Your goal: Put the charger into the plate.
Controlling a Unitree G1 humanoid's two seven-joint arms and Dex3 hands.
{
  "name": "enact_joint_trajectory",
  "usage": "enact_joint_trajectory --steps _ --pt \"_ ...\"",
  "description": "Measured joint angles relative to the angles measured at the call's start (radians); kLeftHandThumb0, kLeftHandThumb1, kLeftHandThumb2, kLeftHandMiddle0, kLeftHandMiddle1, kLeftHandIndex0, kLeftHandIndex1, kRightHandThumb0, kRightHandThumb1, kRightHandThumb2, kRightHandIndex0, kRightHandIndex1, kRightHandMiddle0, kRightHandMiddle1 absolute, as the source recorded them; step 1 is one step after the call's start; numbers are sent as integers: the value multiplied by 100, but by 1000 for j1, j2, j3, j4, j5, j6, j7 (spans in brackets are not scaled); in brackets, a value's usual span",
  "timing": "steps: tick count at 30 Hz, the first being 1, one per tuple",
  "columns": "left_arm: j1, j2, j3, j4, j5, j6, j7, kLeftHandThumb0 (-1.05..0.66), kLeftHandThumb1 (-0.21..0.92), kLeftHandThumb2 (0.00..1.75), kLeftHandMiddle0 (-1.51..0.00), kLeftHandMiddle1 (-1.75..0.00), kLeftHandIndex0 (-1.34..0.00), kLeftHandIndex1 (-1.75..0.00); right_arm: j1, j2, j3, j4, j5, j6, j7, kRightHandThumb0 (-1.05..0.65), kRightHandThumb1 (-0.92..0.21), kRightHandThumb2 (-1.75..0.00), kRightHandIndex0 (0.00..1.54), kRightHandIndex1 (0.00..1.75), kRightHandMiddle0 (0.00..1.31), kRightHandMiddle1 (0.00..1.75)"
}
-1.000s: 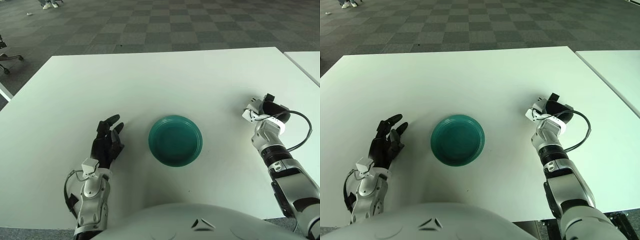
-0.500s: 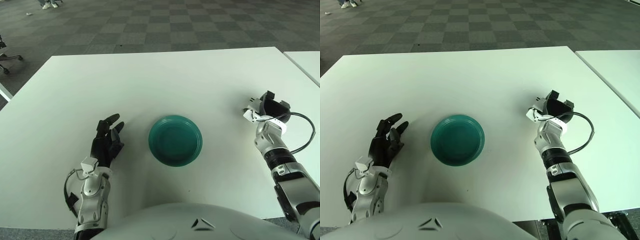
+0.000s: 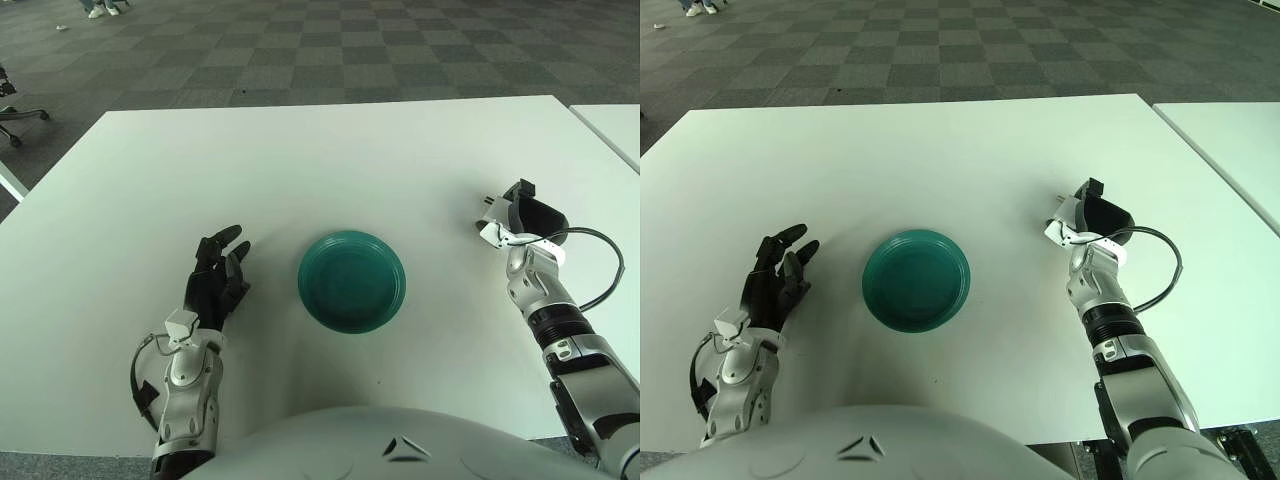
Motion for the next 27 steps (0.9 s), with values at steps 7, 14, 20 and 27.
enact_joint_trajectory --steps 7,14,20,27 --pt "-7 0 3 6 -1 -1 -2 -76 92 83 -26 -64 -16 -107 100 0 -13 -224 -6 77 51 -42 -52 -106 98 175 46 175" --pt "-8 2 3 6 -1 0 -4 -77 92 83 -26 -64 -14 -106 191 10 -35 -476 -15 168 104 -42 -54 -103 104 175 44 175" --pt "-9 4 2 7 -1 2 -8 -76 92 83 -27 -65 -15 -107 197 8 -49 -657 -69 183 114 -41 -55 -102 105 175 44 175" --pt "-10 10 -9 7 2 3 -23 -77 92 85 -26 -65 -12 -106 179 43 13 -828 -175 154 129 -42 -51 -106 106 175 46 175"
